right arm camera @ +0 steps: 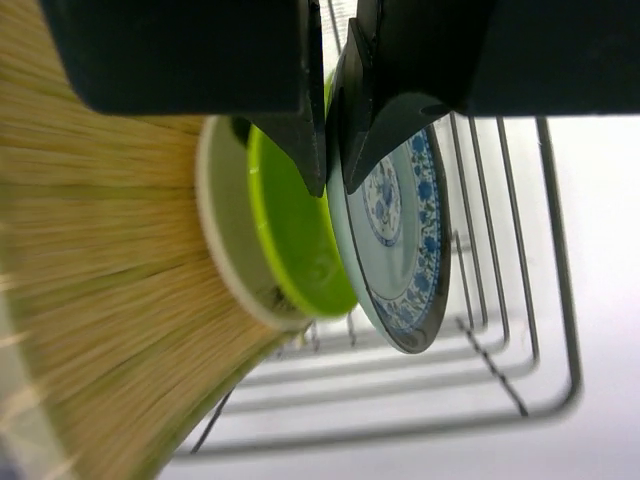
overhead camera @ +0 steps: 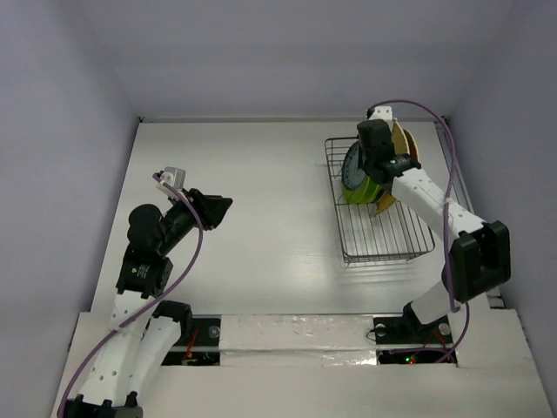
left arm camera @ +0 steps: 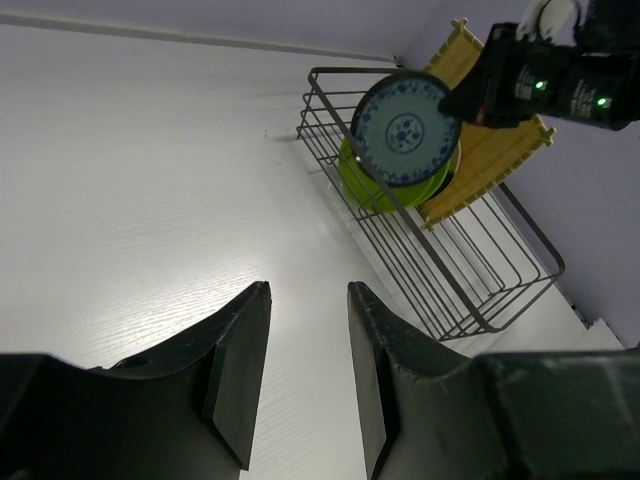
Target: Unload the plates from the dish rack
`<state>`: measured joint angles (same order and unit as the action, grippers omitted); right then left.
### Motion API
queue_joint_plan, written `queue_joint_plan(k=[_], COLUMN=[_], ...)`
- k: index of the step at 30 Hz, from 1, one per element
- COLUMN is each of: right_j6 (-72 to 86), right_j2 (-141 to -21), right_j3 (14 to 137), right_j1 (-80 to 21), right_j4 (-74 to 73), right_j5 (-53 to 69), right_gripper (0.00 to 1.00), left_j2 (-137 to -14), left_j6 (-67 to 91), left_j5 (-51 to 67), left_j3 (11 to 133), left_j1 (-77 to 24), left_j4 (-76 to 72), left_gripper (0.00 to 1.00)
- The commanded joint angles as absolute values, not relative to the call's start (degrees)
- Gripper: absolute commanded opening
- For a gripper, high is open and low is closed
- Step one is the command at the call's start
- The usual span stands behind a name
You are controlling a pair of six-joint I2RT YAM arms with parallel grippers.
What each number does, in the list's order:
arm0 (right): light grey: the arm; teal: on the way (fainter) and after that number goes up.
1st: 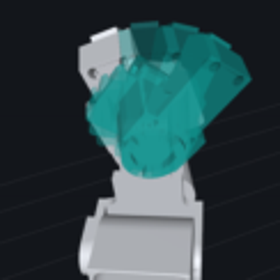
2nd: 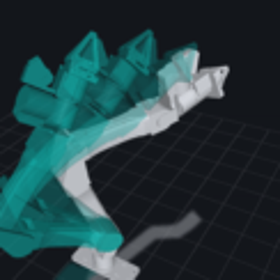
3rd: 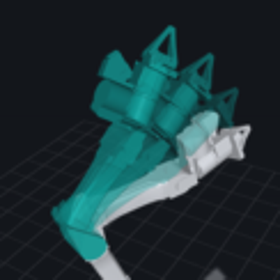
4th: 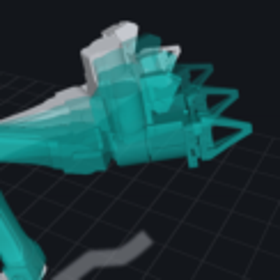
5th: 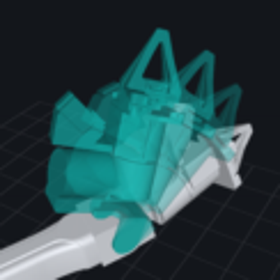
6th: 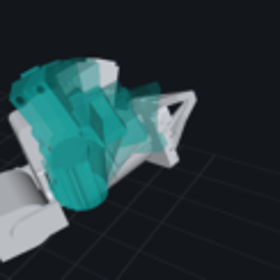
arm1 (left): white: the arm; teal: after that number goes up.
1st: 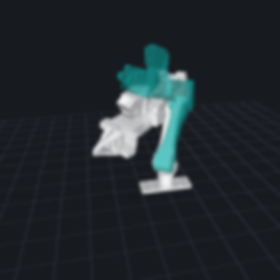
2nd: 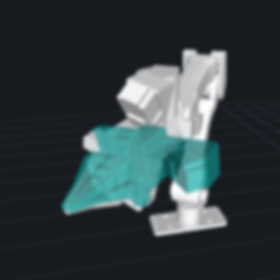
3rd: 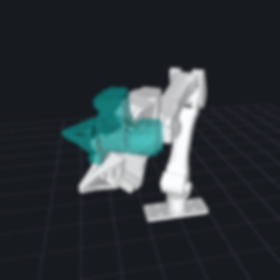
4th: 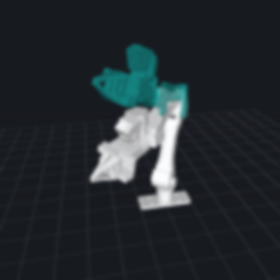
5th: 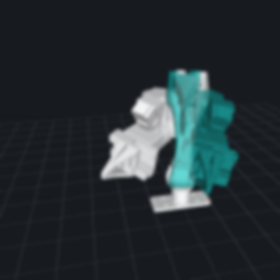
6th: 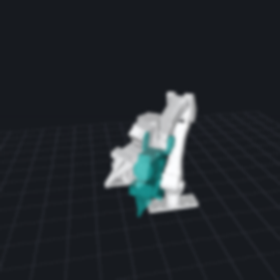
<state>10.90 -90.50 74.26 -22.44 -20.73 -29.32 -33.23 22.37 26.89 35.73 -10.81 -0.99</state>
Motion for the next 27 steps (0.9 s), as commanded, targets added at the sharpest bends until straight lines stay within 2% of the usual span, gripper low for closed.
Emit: queue_joint_plan(k=[1,8,13,17,24,27], right_j6=[10.29,9.58,13.79,20.46,25.48,27.07], right_j2=[-85.35,-80.07,-79.45,-86.80,-102.73,-105.64], right_j3=[81.03,82.88,81.04,78.92,87.09,85.88], right_j1=[-22.68,-26.71,-33.39,-40.14,-47.19,-49.74], right_j4=[-18.81,-20.48,-15.66,-7.48,-4.48,-1.60], right_j5=[-30.93,-31.91,-20.77,-8.29,-2.64,-1.24], right_gripper=[0.02,0.00,0.00,0.00,0.00,0.00], left_j2=[-32.87,-32.70,-32.52,-31.99,-31.82,-31.73], left_j6=[21.97,21.88,21.80,21.18,20.39,20.13], left_j5=[27.16,26.90,25.93,23.91,19.87,18.72], left_j3=[38.23,38.15,38.32,38.76,39.64,39.81], left_j1=[-10.99,-10.99,-10.99,-10.99,-10.99,-10.99], left_j4=[-3.34,-3.16,-2.73,-1.41,-0.09,1.49], left_gripper=[0.33,0.33,0.33,0.31,0.30,0.30])
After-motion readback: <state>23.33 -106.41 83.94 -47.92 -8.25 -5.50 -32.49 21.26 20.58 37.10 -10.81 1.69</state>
